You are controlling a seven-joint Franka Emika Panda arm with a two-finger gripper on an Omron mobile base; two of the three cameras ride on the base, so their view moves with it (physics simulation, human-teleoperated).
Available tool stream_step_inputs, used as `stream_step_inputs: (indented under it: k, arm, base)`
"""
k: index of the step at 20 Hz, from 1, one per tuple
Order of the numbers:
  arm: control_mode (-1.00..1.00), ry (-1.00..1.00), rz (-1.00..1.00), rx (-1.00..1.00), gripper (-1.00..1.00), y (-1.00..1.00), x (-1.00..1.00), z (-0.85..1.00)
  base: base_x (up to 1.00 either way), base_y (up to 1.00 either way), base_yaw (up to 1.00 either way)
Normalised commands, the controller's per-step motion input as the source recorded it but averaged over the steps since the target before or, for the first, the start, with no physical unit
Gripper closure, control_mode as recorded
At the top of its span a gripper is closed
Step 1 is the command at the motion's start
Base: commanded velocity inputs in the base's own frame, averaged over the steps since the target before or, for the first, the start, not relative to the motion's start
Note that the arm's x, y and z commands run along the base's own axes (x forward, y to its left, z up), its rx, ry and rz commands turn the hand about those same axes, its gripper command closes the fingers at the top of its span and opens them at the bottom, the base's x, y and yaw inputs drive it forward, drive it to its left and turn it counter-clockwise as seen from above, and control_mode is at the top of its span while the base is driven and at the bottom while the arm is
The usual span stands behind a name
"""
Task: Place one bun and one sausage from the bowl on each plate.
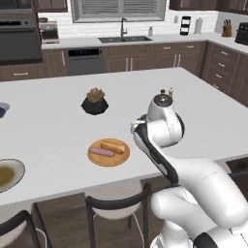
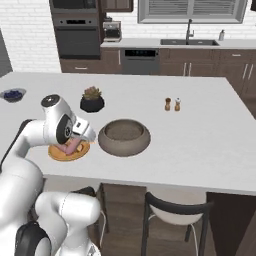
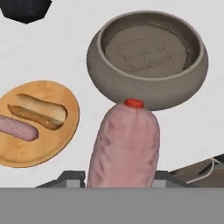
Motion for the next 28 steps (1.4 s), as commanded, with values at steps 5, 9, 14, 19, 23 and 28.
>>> stream_step_inputs:
  k: [5,9,14,19,23,28]
  arm:
    - [1.0,0.0,0.0,0.0,1.0,0.0,0.0,0.0]
    - [1.0,0.0,0.0,0.0,1.0,0.0,0.0,0.0]
    - [1.0,0.0,0.0,0.0,1.0,0.0,0.0,0.0]
    - [1.0,0.0,0.0,0.0,1.0,0.0,0.0,0.0]
    - [1.0,0.0,0.0,0.0,1.0,0.0,0.0,0.0]
    - [1.0,0.0,0.0,0.0,1.0,0.0,0.0,0.0]
  base:
    - [-0.03,1.0,0.0]
    - [0.0,1.0,0.0]
    - [-0.27,1.0,0.03]
    - [-0.79,0.99,0.05]
    - [0.04,0.84,0.0]
    - [0.43,0.65,0.02]
